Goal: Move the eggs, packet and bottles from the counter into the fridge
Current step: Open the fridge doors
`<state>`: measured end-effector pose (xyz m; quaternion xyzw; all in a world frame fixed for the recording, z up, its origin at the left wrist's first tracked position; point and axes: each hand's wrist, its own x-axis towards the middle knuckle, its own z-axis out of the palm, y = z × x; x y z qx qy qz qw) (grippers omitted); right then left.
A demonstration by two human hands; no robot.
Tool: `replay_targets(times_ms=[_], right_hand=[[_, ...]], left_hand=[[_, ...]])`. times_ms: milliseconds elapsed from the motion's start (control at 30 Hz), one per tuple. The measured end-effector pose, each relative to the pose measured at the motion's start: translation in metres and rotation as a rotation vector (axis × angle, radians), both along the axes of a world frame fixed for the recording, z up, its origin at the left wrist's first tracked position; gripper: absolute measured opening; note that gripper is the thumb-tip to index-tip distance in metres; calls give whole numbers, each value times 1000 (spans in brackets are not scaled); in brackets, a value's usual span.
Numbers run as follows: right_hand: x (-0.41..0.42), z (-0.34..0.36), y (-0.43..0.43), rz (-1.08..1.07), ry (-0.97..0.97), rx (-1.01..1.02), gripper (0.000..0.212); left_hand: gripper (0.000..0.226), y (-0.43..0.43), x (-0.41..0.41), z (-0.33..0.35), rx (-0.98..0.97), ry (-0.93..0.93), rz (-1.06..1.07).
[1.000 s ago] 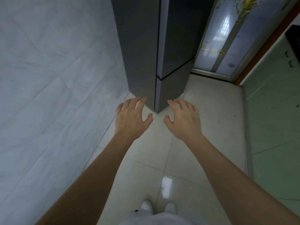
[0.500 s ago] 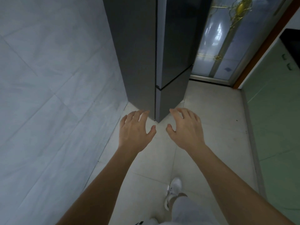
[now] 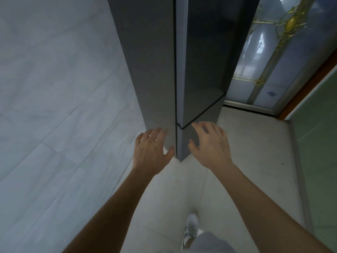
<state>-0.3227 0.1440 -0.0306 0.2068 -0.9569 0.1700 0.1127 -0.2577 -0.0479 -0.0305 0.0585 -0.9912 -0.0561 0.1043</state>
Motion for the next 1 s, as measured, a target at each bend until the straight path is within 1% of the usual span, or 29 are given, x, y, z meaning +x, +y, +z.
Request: replay_targets(times_ms=[133, 300, 500, 667, 733, 867, 1000], right_hand=[[-68, 9, 6, 22, 13, -35, 54], [-129, 11, 2, 63, 23, -92, 54], [-178, 16, -9, 92, 64, -91, 55], [-207, 17, -21, 76, 108, -97, 55], [-218, 22, -27, 54, 142, -135, 52], [-245, 49, -41, 4, 205, -227, 50], [-273, 101, -54, 13, 366, -194, 49]], left_hand=[[62, 8, -67, 8, 1, -16, 17], [61, 10, -123, 19, 12, 7, 30], [60, -7, -167, 22, 33, 10, 55], [60, -21, -203, 21, 40, 46, 11], [60, -26, -221, 21, 40, 66, -17], [60, -44, -255, 23, 58, 91, -102], [60, -67, -286, 42, 147, 179, -180]])
